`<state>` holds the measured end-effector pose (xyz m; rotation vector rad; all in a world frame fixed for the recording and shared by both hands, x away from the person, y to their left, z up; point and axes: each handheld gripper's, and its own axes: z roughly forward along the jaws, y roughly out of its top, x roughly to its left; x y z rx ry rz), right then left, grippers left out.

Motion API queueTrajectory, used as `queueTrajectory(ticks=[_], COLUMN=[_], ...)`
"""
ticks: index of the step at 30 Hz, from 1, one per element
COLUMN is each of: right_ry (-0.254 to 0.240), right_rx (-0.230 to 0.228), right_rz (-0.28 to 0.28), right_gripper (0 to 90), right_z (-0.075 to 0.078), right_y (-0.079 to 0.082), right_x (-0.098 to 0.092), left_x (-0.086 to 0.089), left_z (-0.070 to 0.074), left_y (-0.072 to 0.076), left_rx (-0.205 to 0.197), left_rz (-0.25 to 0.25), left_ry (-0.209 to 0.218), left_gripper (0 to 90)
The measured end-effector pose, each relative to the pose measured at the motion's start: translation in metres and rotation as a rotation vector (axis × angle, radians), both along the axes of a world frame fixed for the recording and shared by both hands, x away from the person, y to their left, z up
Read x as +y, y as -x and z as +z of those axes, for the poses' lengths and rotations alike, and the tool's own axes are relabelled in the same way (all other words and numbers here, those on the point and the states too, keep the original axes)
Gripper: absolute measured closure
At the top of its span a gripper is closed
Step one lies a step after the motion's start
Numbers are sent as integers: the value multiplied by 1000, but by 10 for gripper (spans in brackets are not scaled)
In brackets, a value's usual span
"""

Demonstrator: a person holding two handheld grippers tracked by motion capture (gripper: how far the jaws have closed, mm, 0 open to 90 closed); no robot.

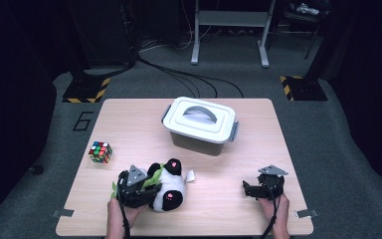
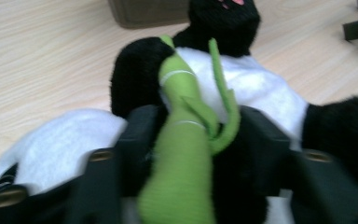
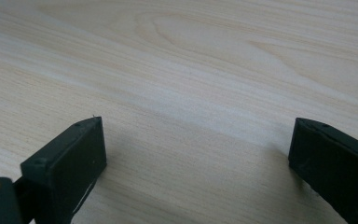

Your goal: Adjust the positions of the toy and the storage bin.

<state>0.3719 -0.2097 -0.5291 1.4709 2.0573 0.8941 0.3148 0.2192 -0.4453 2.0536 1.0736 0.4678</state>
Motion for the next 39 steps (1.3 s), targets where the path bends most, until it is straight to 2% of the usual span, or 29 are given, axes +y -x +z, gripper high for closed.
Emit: queueTrajectory(ticks=[1, 4, 5, 6, 7, 8, 9, 10, 12, 14, 15, 16, 17, 18, 19, 20, 21, 22, 23, 24, 26, 30, 31, 32, 33, 35, 37, 38, 39], right_ry=[0, -1, -1, -1, -1, -1, -1, -1, -1, 0, 0, 0, 0, 1, 1, 0, 0, 0, 1, 1, 1, 2, 1, 1, 1, 1, 1, 1, 1], right_rx=[0, 1, 1, 1, 1, 2, 4, 4, 1, 3, 3, 1, 1, 0, 0, 2, 2, 3, 3, 2, 2, 3, 4, 4, 3, -1, 0, -1, 0], right_rz=[0, -1, -1, -1, -1, -1, 1, 1, -2, 0, 0, -2, -2, -3, -3, -1, -1, 2, 3, 3, 3, 1, 0, 1, 1, -3, -3, -1, -3], right_gripper=[32, 32, 32, 32, 32, 32, 33, 33, 32, 33, 33, 33, 33, 33, 33, 33, 33, 33, 33, 33, 33, 34, 34, 34, 34, 35, 35, 35, 35], right_z=[0, 0, 0, 0, 0, 0, 0, 0, 0, 0, 0, 0, 0, 0, 0, 0, 0, 0, 0, 0, 0, 0, 0, 0, 0, 0, 0, 0, 0], right_y=[0, 0, 0, 0, 0, 0, 0, 0, 0, 0, 0, 0, 0, 0, 0, 0, 0, 0, 0, 0, 0, 0, 0, 0, 0, 0, 0, 0, 0], right_x=[0, 0, 0, 0, 0, 0, 0, 0, 0, 0, 0, 0, 0, 0, 0, 0, 0, 0, 0, 0, 0, 0, 0, 0, 0, 0, 0, 0, 0], left_x=[0, 2, 3, 5, 5, 7, 8, 8, 13, 18, 18, 20, 22, 23, 23, 24, 24, 23, 23, 21, 18, 12, 10, 8, 7, 6, 9, 12, 12], left_z=[0, 2, 3, 8, 8, 14, 17, 17, 26, 23, 23, 18, 7, 4, 4, 3, 3, 6, 6, 9, 10, 13, 12, 6, 0, -4, -7, -7, -7], left_y=[0, 1, 1, 0, 0, -1, -1, -1, -1, -5, -5, -5, -4, 0, 0, 6, 6, 10, 10, 10, 9, 1, -1, -6, -7, -6, -6, -7, -7], left_rx=[0, -25, -31, -49, -49, -67, -85, -85, -117, -84, -84, -65, -36, -37, -37, -40, -40, -32, -32, -32, -34, -25, -11, 21, 29, 21, 15, 18, 18], left_rz=[0, -38, -50, -84, -84, -122, -156, -156, -226, -237, -237, -231, -210, -196, -196, -139, -139, -94, -94, -65, -50, -4, 5, 20, 24, 32, 27, -3, -3], left_ry=[0, -8, -11, -28, -28, -42, -39, -39, -28, -26, -26, -29, -4, 19, 19, 41, 41, 59, 59, 73, 76, 110, 103, 116, 132, 137, 150, 159, 159], left_gripper=[640, 691, 691, 704, 709, 712, 714, 715, 712, 703, 693, 670, 616, 599, 577, 490, 419, 395, 362, 341, 326, 310, 320, 378, 430, 510, 637, 676, 699])
